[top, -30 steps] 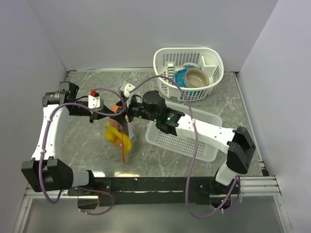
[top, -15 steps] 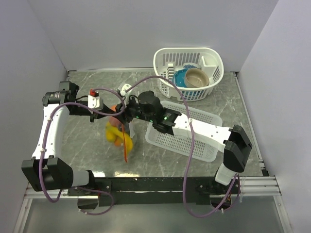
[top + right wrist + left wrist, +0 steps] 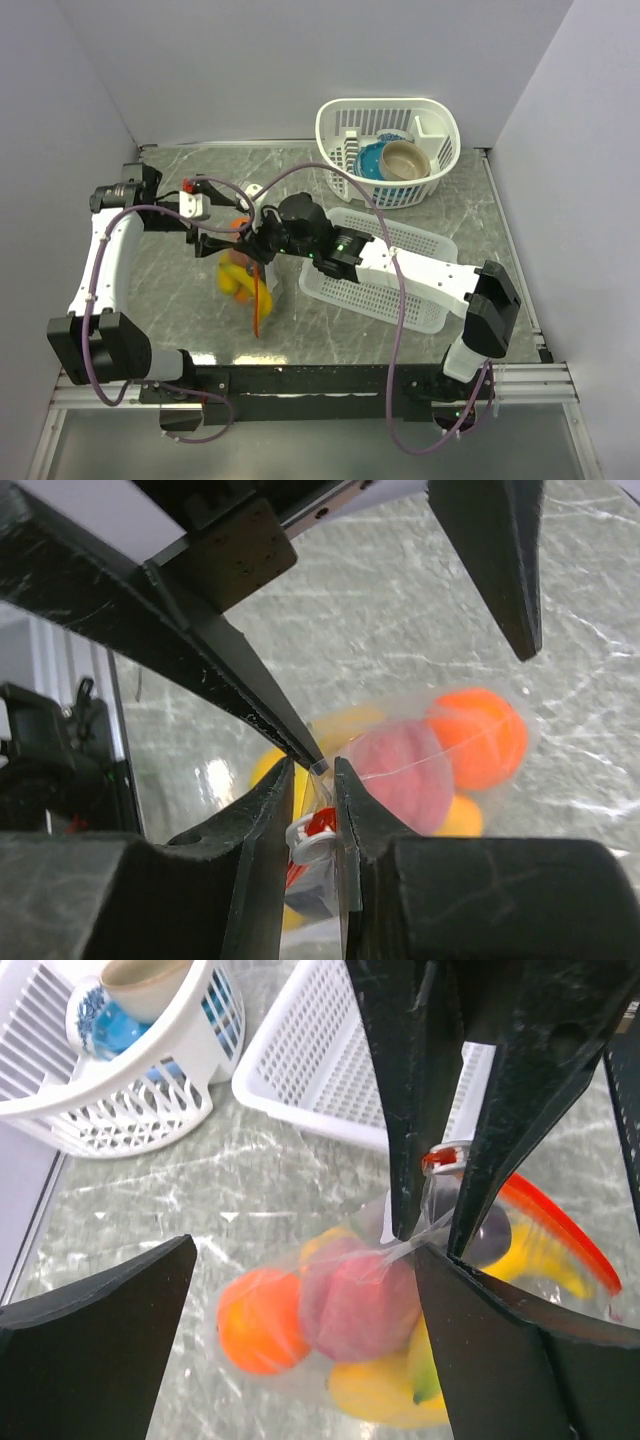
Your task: Open the zip-top bag and remove the fake food
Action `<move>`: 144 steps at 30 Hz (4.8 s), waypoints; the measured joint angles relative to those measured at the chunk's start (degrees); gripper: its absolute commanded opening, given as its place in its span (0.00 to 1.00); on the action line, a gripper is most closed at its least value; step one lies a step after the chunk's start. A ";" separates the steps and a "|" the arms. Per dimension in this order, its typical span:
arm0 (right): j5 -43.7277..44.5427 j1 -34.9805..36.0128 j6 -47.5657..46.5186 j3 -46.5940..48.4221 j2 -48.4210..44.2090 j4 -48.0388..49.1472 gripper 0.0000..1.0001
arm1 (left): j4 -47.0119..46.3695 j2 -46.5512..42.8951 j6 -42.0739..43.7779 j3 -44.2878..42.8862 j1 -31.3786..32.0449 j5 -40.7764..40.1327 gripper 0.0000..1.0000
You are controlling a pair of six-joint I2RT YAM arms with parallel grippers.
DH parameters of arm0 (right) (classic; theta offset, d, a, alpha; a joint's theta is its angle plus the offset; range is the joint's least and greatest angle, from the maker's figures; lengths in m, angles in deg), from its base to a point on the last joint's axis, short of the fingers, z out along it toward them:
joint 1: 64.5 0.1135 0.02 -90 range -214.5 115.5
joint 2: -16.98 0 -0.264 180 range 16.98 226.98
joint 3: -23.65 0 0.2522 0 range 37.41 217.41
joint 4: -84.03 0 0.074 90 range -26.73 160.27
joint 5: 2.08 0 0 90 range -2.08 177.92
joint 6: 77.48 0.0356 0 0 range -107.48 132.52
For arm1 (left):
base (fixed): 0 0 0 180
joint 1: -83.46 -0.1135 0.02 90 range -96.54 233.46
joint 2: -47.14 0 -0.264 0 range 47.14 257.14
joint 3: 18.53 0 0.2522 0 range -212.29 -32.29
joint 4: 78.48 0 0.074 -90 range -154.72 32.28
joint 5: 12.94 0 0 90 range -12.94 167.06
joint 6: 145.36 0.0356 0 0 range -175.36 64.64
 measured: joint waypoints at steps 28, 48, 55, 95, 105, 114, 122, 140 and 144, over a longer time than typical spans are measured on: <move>-21.00 -8.37 -2.21 27.71 14.75 -31.98 0.00 | -8.09 1.38 1.64 3.78 2.99 1.57 0.99; -19.61 -12.26 0.63 33.97 16.26 -27.21 0.00 | -6.47 2.86 -9.81 -1.70 8.83 0.87 0.99; -18.75 -12.48 1.16 33.97 16.31 -26.73 0.00 | -4.74 6.78 -6.12 -2.97 7.93 3.87 0.99; -15.28 -10.49 1.49 18.82 10.10 -3.67 0.77 | 4.81 6.97 -4.87 -5.42 2.01 2.40 0.09; -10.10 -11.63 3.19 -0.90 -0.61 9.51 0.68 | 4.98 3.19 -5.55 -3.93 1.99 1.55 0.09; -13.05 -11.78 6.27 -4.50 -3.43 16.63 0.61 | 4.98 3.19 -6.67 -3.96 1.95 1.64 0.09; -15.56 -11.80 7.67 -4.57 -3.41 17.20 0.68 | 4.98 3.19 -6.82 -3.96 1.95 1.64 0.09; -12.79 -11.19 8.04 -3.34 0.26 15.80 0.58 | 4.98 3.21 -6.32 -3.93 1.92 1.97 0.11; -12.81 -10.95 8.22 -3.34 0.33 15.78 0.51 | 4.98 3.21 -6.23 -3.93 1.88 1.97 0.11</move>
